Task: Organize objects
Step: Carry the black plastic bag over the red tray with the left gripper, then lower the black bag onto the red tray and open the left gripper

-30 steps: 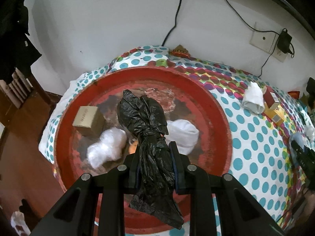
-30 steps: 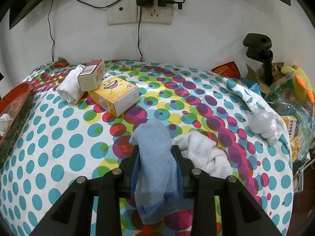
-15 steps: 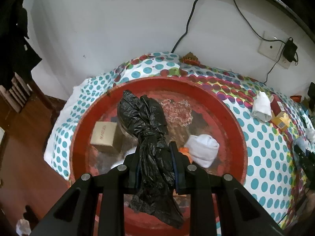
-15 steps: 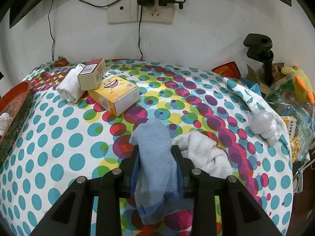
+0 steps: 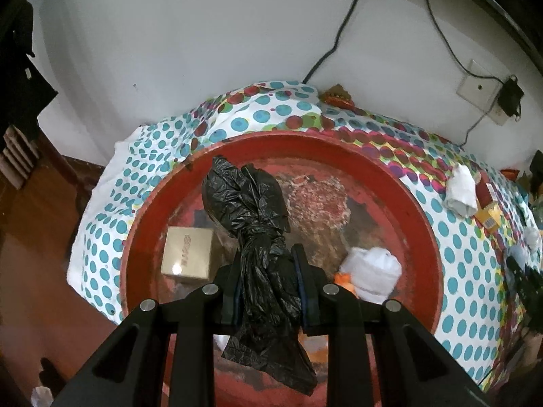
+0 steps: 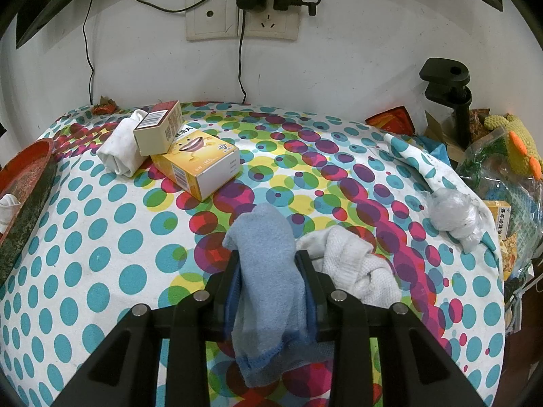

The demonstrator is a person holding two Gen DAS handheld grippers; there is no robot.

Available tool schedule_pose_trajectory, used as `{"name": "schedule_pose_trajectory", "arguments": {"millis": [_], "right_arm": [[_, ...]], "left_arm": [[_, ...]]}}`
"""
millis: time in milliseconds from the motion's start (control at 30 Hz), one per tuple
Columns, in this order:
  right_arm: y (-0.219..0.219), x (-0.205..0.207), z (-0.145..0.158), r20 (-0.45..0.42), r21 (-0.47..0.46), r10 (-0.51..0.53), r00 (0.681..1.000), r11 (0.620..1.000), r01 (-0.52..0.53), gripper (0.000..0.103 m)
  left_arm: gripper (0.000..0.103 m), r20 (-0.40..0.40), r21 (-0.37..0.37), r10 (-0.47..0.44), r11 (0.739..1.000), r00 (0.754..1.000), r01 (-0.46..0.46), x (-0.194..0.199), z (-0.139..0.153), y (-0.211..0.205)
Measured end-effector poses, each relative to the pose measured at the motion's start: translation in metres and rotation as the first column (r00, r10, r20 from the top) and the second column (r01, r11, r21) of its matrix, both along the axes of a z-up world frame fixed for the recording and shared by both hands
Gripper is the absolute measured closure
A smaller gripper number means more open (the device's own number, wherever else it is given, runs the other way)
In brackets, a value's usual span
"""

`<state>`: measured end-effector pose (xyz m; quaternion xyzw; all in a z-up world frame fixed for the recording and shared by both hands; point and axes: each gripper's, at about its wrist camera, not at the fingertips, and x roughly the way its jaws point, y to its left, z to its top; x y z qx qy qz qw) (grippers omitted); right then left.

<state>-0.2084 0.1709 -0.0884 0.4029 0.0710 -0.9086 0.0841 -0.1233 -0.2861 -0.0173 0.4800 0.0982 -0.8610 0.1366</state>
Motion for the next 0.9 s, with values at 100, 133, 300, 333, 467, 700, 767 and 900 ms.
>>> {"name": "schedule_pose_trajectory", "arguments": {"millis": [100,133,300,333,467,700,767,900], "right_arm": [[0.000,0.000,0.000,0.000,0.001,0.000,1.000,1.000,0.000,0.070],[-0.001,0.000,0.000,0.000,0.000,0.000,1.000,1.000,0.000,0.070],[-0.001,0.000,0.000,0.001,0.000,0.000,1.000,1.000,0.000,0.070],[-0.001,0.000,0.000,0.000,0.001,-0.001,1.000,1.000,0.001,0.070],[-0.001,-0.001,0.000,0.000,0.007,-0.001,1.000,1.000,0.001,0.070],[-0.002,-0.001,-0.002,0.003,0.019,-0.001,1.000,1.000,0.001,0.070],[-0.002,-0.002,-0.002,0.004,0.021,-0.001,1.000,1.000,0.001,0.070],[-0.003,-0.002,-0.002,0.004,0.022,-0.001,1.000,1.000,0.001,0.070]], "left_arm": [[0.081,0.026,0.006,0.019,1.000,0.999,-0.020,-0.007,-0.007,-0.012],[0.081,0.035,0.003,0.016,1.000,0.999,-0.016,-0.010,-0.009,-0.015],[0.081,0.054,-0.026,0.008,1.000,0.999,-0.006,-0.024,-0.018,-0.024],[0.081,0.057,-0.023,0.009,1.000,0.998,-0.008,-0.026,-0.020,-0.026],[0.081,0.073,0.015,0.024,1.000,0.997,-0.026,-0.040,-0.031,-0.036],[0.079,0.123,-0.035,0.019,0.999,0.992,-0.015,-0.052,-0.045,-0.038],[0.078,0.126,-0.032,0.021,0.999,0.992,-0.017,-0.053,-0.048,-0.039],[0.077,0.135,-0.051,0.021,0.999,0.991,-0.015,-0.053,-0.051,-0.037]]}}
